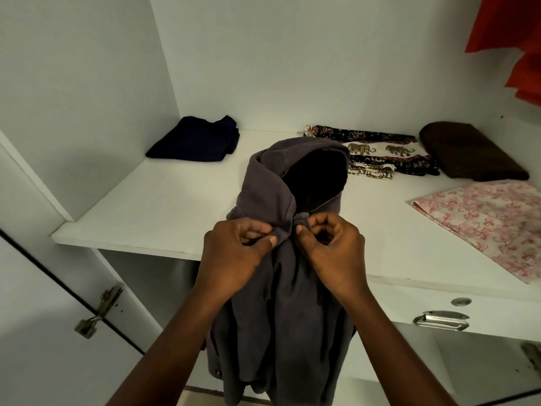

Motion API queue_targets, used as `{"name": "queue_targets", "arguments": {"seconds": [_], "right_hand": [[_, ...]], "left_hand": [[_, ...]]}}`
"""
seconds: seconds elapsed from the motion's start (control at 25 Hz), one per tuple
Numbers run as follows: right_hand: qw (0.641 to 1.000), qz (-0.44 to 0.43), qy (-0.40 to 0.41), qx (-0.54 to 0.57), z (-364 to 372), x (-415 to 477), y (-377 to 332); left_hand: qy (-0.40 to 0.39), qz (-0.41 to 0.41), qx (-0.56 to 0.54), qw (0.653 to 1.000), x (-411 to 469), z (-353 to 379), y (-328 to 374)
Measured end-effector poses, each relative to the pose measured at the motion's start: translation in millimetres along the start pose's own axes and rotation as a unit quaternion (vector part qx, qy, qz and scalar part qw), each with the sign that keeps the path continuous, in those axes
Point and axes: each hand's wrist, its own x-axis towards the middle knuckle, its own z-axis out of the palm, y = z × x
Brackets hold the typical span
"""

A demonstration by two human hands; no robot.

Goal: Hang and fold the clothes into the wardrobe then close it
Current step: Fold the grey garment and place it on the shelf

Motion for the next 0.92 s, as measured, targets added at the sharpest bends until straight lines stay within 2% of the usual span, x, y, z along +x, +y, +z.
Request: {"name": "queue_targets", "arguments": {"seconds": [0.12, 0.2, 0.28, 0.4, 0.52, 0.6, 0.68, 0.92], "right_hand": [[1.0, 0.007, -0.006, 0.006, -1.8, -0.2, 0.1], [1.0, 0.016, -0.011, 0.012, -2.3, 0.7, -0.7], [0.999, 0.033, -0.016, 0.017, -2.8, 2.9, -0.7], [0.998, 0.055, -0.023, 0.025, -5.8, 4.7, 0.6], [0.997, 0.066, -0.03, 0.036, -5.9, 6.6, 1.5], [0.996, 0.075, -0.037, 0.038, -4.4, 7.4, 2.5], [0.994, 0.08, -0.056, 0.043, -5.6, 9.1, 3.6], [0.979, 0.128, -0.139, 0.076, -14.9, 19.9, 2.0]], "left_hand": [[0.084, -0.015, -0.093, 0.992, 2.6, 2.9, 7.1], [0.195, 0.041, -0.02, 0.98, 6.7, 9.7, 16.7], [0.239, 0.105, 0.083, 0.962, 9.1, 23.9, 23.1], [0.189, 0.172, 0.089, 0.963, 0.8, 53.0, 13.2], [0.123, 0.104, -0.033, 0.986, 2.3, 50.4, 3.3], [0.077, 0.065, -0.099, 0.99, 4.5, 40.7, 0.9], [0.045, 0.061, -0.136, 0.988, 5.7, 33.7, 1.5], [0.059, 0.058, -0.143, 0.986, 7.2, 35.8, 1.1]]}}
